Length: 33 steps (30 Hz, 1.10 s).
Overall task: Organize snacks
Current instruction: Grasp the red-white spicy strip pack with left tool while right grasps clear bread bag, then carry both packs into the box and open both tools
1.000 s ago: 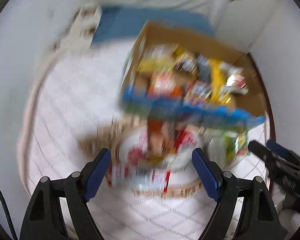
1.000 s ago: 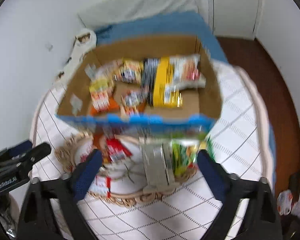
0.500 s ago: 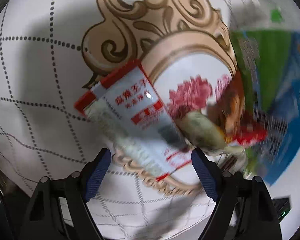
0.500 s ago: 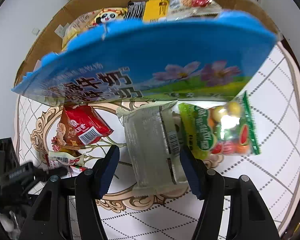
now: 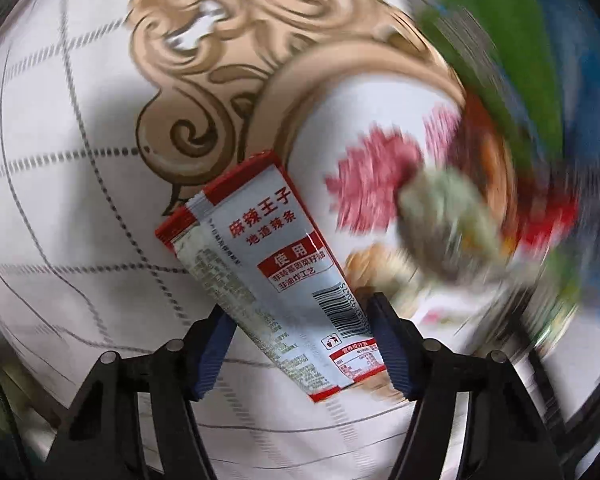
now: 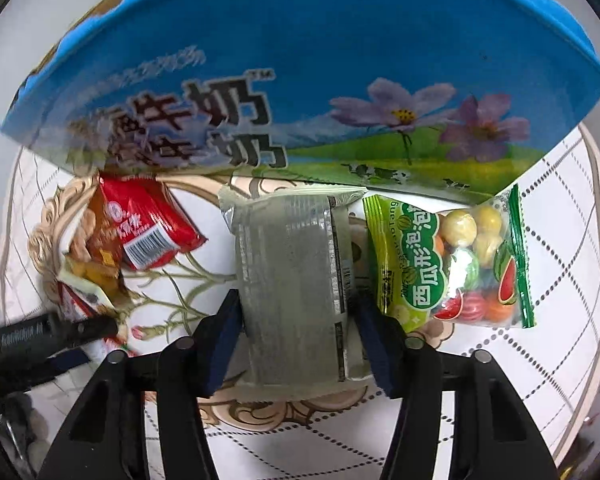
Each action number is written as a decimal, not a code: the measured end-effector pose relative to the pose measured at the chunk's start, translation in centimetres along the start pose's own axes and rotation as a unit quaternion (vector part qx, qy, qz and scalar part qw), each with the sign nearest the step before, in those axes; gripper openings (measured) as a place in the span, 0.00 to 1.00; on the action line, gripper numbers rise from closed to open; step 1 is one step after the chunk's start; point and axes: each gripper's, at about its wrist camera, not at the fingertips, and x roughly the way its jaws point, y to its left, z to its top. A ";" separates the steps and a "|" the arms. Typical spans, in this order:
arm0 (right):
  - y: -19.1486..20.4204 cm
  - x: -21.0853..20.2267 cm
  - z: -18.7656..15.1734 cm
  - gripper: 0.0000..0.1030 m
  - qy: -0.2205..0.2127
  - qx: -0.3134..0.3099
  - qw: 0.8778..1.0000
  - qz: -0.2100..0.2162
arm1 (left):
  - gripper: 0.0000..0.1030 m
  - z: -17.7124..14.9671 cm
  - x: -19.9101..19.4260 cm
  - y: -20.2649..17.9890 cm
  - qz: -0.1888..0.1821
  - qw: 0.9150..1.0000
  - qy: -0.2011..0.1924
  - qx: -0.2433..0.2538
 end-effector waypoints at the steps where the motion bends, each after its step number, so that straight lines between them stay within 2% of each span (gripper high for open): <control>1: 0.1 0.1 -0.2 0.56 0.002 -0.004 1.000 0.000 | 0.63 -0.5 0.1 -0.3 0.017 0.999 0.003 0.033; 3: 0.6 0.1 -0.7 0.55 0.005 -0.013 1.000 -0.001 | 0.63 -1.8 0.6 -1.0 0.060 0.993 0.012 0.104; 5: 0.8 0.2 -1.6 0.55 0.011 -0.023 1.000 0.001 | 0.63 -3.1 1.0 -1.6 0.101 0.978 0.018 0.180; 7: 1.1 0.2 -2.4 0.55 0.020 -0.032 0.999 0.001 | 0.65 -3.9 1.1 -1.5 0.131 0.967 0.012 0.220; 8: 1.2 0.2 -3.0 0.55 0.025 -0.037 0.999 0.002 | 0.68 -4.1 1.1 -1.3 0.135 0.964 0.014 0.231; 10: 1.4 0.2 -4.4 0.55 0.040 -0.046 0.998 0.007 | 0.73 -4.1 1.1 -0.3 0.127 0.967 0.022 0.218; 13: 1.7 0.4 -6.7 0.55 0.068 -0.056 0.996 0.019 | 0.79 -3.1 1.1 2.0 0.080 0.985 0.034 0.148; 15: 1.7 0.5 -8.2 0.56 0.084 -0.050 0.995 0.035 | 0.79 -2.5 0.7 3.2 0.044 0.994 0.015 0.099; 17: 1.2 0.6 -8.8 0.60 0.089 -0.024 0.995 0.045 | 0.79 -2.3 0.4 3.9 0.025 0.998 -0.008 0.062; 19: 0.3 0.7 -8.9 0.63 0.093 0.006 0.994 0.054 | 0.73 -2.4 0.3 3.3 0.039 0.997 -0.023 0.068; 21: -0.2 0.9 -8.7 0.65 0.090 0.031 0.993 0.062 | 0.55 -3.4 -0.1 2.1 0.059 0.990 -0.041 0.119; 22: -0.4 0.8 -8.5 0.65 0.086 0.035 0.994 0.061 | 0.54 -3.8 -0.3 0.7 0.074 0.984 -0.051 0.154; 25: -0.5 0.5 -7.6 0.66 0.071 0.026 0.996 0.048 | 0.54 -5.1 -0.1 -3.1 0.084 0.969 -0.057 0.225; 27: 0.0 0.7 -7.5 0.66 0.064 0.017 0.997 0.036 | 0.54 -5.8 0.3 -4.6 0.084 0.963 -0.056 0.250; 28: 0.3 0.7 -7.5 0.66 0.061 0.012 0.998 0.030 | 0.54 -6.0 0.4 -5.2 0.081 0.962 -0.054 0.256; 29: 0.6 0.6 -7.6 0.59 0.058 0.009 0.998 0.030 | 0.54 -6.0 0.4 -5.3 0.075 0.963 -0.052 0.254; 31: 2.1 0.9 -7.7 0.58 0.066 0.014 0.997 0.034 | 0.56 -5.2 0.4 -4.8 0.054 0.969 -0.038 0.239; 33: 2.9 1.4 -8.5 0.58 0.086 0.044 0.993 0.074 | 0.64 -5.7 1.1 -3.9 0.034 0.974 -0.021 0.223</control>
